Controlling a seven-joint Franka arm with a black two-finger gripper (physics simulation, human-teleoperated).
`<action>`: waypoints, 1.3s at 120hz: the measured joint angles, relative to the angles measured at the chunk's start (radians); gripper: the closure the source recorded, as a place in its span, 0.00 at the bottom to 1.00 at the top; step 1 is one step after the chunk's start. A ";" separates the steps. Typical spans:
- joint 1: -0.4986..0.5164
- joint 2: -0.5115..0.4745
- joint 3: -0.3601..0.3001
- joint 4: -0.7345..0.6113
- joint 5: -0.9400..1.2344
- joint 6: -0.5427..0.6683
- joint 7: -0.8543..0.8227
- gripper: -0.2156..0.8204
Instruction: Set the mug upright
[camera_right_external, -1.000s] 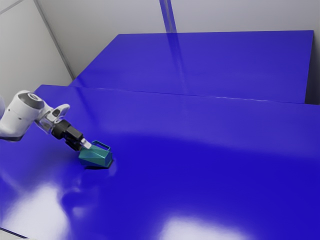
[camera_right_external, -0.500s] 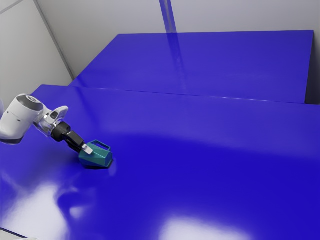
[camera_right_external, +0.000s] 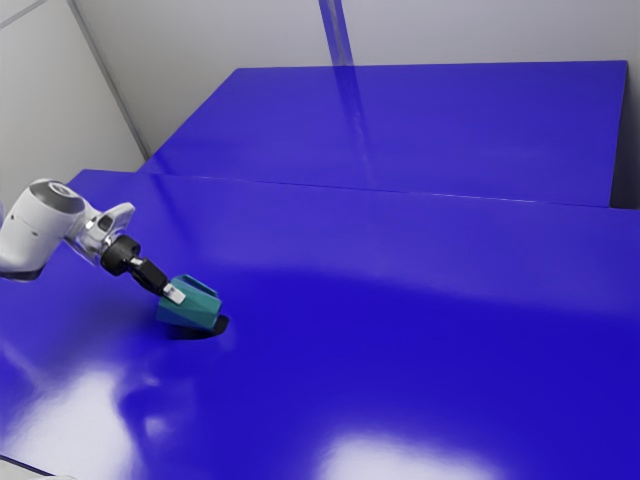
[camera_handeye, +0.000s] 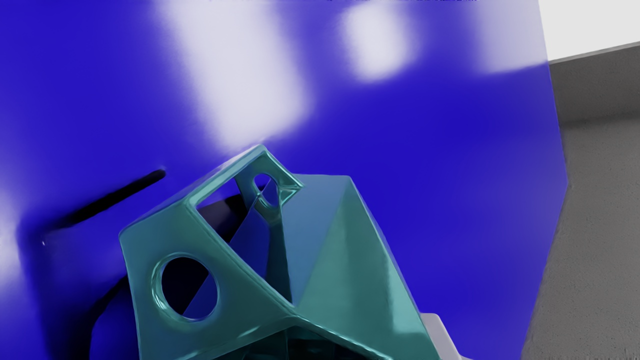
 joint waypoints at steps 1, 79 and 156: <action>0.000 -0.002 0.000 0.000 0.000 0.000 0.000 0.94; -0.022 -0.300 -0.355 -0.165 0.394 0.428 -0.223 0.95; -0.013 -0.304 -0.528 -0.267 0.668 0.633 -0.705 0.96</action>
